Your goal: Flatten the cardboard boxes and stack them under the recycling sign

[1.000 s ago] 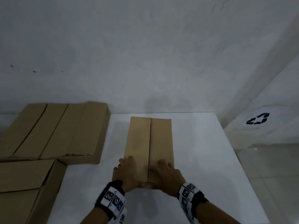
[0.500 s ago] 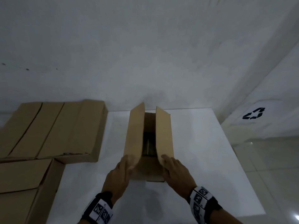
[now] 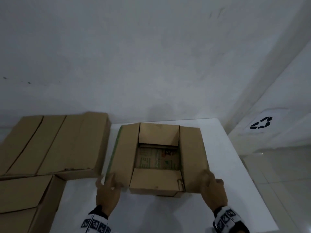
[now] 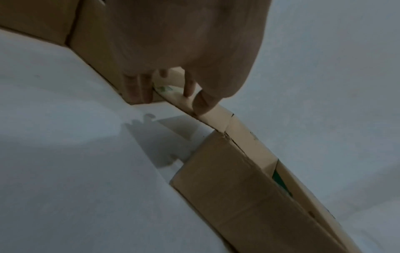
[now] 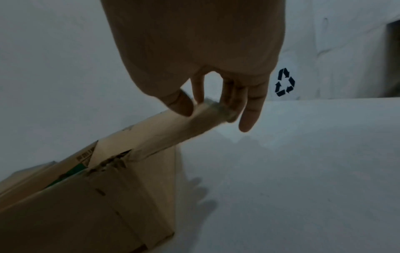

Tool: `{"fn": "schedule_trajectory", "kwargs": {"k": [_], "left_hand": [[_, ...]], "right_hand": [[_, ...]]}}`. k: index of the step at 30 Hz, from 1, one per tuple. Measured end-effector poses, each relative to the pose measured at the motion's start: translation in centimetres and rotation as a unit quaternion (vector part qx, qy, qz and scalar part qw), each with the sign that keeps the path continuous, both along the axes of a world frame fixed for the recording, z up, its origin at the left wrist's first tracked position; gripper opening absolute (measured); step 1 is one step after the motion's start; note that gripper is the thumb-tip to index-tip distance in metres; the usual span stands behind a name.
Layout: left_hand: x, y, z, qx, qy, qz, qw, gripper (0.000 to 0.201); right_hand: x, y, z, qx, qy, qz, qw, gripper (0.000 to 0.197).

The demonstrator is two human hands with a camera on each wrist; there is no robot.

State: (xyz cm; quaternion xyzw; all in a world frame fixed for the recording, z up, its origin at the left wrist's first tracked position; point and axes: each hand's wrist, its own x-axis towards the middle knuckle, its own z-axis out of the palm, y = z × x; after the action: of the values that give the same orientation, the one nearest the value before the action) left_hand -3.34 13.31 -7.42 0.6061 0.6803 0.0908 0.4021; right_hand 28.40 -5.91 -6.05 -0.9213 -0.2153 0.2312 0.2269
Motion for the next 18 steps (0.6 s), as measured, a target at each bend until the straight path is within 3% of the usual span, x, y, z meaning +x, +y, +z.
{"fn": "schedule_trajectory", "kwargs": {"k": [3, 6, 9, 12, 13, 16, 18], "left_hand": [[1.1, 0.0, 0.6, -0.047, 0.033, -0.092, 0.994, 0.041], [2.5, -0.1, 0.5, -0.142, -0.077, -0.057, 0.985, 0.037], [2.9, 0.0, -0.8, -0.183, -0.081, -0.059, 0.978, 0.055], [2.9, 0.3, -1.4, -0.216, -0.123, -0.029, 0.968, 0.049], [2.9, 0.3, -1.5, -0.22, -0.133, -0.02, 0.966, 0.045], [2.8, 0.1, -1.5, -0.221, -0.133, -0.044, 0.965, 0.036], [2.4, -0.1, -1.5, -0.219, -0.128, -0.08, 0.964, 0.035]], "right_hand": [[0.2, 0.4, -1.1, 0.005, 0.043, 0.035, 0.998, 0.041], [-0.5, 1.8, -1.2, 0.001, 0.117, 0.055, 0.992, 0.055], [-1.3, 3.1, -0.9, 0.014, 0.176, 0.044, 0.983, 0.06], [-1.9, 3.6, -0.6, 0.052, 0.246, 0.018, 0.968, 0.064], [-2.0, 3.6, -0.6, 0.057, 0.264, 0.01, 0.963, 0.071], [-1.8, 3.2, -1.6, 0.048, 0.283, 0.015, 0.958, 0.117], [-1.5, 3.2, -1.2, 0.024, 0.303, 0.004, 0.953, 0.115]]}}
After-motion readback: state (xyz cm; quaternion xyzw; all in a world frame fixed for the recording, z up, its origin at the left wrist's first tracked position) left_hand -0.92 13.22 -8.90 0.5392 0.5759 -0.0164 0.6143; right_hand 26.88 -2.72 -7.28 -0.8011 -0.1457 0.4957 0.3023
